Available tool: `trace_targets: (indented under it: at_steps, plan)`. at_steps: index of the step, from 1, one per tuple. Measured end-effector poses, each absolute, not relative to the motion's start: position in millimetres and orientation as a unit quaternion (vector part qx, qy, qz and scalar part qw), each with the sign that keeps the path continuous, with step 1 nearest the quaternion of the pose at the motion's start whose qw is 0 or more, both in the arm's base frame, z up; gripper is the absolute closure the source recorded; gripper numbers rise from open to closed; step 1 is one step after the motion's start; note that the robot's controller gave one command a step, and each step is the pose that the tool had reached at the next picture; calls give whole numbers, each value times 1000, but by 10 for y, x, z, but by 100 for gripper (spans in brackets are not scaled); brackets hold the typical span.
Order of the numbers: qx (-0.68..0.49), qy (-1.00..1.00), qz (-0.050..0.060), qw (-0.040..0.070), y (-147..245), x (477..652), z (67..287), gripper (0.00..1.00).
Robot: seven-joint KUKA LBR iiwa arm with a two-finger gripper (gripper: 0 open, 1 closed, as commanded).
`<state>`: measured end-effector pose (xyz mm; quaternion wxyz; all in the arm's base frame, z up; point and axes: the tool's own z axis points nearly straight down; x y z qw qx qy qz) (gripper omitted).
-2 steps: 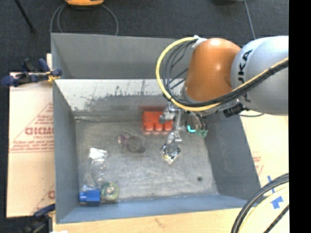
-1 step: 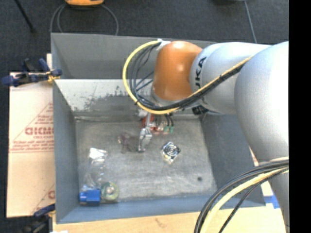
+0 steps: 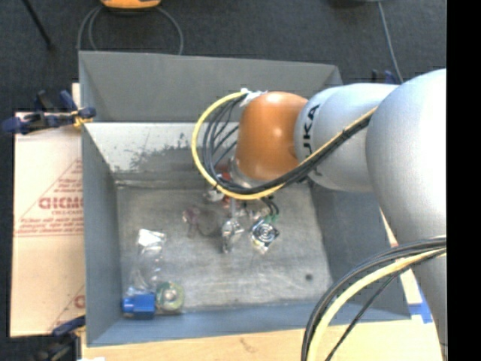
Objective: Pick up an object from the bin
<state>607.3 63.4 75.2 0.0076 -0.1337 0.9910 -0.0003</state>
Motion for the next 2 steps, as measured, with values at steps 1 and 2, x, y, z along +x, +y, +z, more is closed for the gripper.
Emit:
trace_targets:
  at_steps: [1, 2]
  plan:
    - [-133, 991, 0, 10, 640, 6088, 773, 100]
    - [-245, 969, -2, 6, 440, 6070, 2300, 100]
